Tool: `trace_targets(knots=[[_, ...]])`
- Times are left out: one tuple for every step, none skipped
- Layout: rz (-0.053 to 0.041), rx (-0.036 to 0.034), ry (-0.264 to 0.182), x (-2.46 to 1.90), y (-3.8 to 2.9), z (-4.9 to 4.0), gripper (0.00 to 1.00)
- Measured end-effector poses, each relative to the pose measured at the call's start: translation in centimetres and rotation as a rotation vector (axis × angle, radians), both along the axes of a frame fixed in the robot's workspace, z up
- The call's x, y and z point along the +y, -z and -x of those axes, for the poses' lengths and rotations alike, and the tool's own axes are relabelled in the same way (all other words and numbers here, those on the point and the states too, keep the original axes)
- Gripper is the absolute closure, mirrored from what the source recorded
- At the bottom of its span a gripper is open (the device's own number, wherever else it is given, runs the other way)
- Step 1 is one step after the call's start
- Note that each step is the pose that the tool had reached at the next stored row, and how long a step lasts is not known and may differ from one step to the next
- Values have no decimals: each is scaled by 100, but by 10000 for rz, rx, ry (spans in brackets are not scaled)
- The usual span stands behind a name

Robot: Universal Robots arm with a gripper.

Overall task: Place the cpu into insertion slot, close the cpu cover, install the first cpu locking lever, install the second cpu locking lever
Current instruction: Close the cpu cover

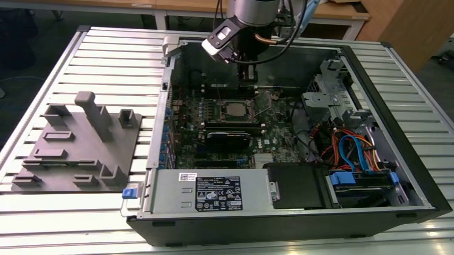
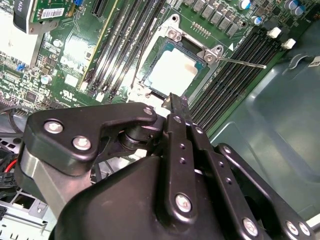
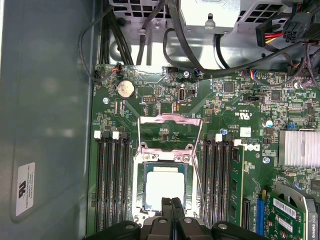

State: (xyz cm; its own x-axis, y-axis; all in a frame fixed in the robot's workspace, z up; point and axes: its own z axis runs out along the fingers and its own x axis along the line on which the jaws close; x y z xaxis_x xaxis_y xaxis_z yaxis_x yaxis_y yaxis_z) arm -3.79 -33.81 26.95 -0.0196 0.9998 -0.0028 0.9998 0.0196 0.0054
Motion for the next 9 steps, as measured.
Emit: trace_targets(knots=[[0,0,0,0,0,0,90],[0,0,0,0,0,-1,90],[0,0,-2,0,0,-5,90],[0,0,-2,0,0,-10,90],[0,0,0,0,0,-15,90],[0,-1,0,0,0,-20,90],[0,0,0,0,0,-25,90],[0,0,0,0,0,-29,90],[0,0,0,0,0,-34,90]])
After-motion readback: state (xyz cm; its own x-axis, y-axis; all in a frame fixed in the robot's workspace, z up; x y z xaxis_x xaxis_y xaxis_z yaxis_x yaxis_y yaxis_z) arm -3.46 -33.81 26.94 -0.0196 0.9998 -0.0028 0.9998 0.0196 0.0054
